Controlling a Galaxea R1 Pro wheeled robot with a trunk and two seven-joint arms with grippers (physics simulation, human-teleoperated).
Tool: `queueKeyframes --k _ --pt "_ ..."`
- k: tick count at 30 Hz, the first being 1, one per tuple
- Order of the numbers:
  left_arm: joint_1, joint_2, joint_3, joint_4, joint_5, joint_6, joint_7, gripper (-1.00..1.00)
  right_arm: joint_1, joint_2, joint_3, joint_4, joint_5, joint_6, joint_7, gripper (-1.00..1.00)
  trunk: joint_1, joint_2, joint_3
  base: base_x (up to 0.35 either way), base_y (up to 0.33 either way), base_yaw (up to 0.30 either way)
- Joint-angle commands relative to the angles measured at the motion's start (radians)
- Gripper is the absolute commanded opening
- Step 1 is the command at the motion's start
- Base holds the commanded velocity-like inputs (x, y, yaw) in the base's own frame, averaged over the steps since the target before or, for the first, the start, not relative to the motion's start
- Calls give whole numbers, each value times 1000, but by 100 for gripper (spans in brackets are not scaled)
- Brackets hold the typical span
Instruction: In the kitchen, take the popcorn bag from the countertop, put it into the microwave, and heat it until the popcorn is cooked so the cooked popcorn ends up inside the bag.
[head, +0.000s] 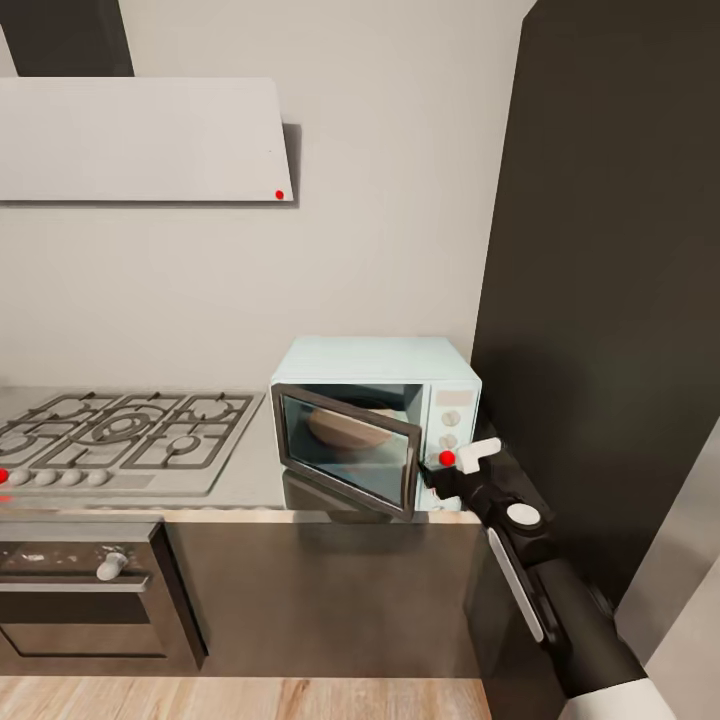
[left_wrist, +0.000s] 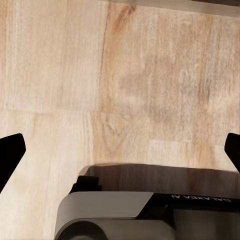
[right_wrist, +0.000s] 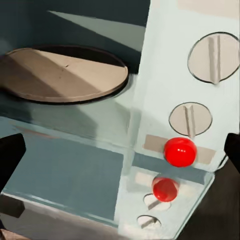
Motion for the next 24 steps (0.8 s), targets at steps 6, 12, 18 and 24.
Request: queueKeyframes --k 6,12,18,24 --pt "-1 -1 6 1 2 -3 -1 100 -7 -1 -127 0 4 7 122 100 0 -1 -1 0 0 0" --pt "-1 -1 6 1 2 -3 -1 100 -6 -1 -134 -1 4 7 131 100 0 -1 -1 0 0 0" --pt "-1 -1 6 1 2 -3 -1 100 -6 -1 -134 5 4 6 192 100 0 -1 -1 0 0 0" --pt "0 -1 6 1 2 -3 -1 100 -8 -1 -134 15 16 0 278 100 0 -1 -1 0 0 0"
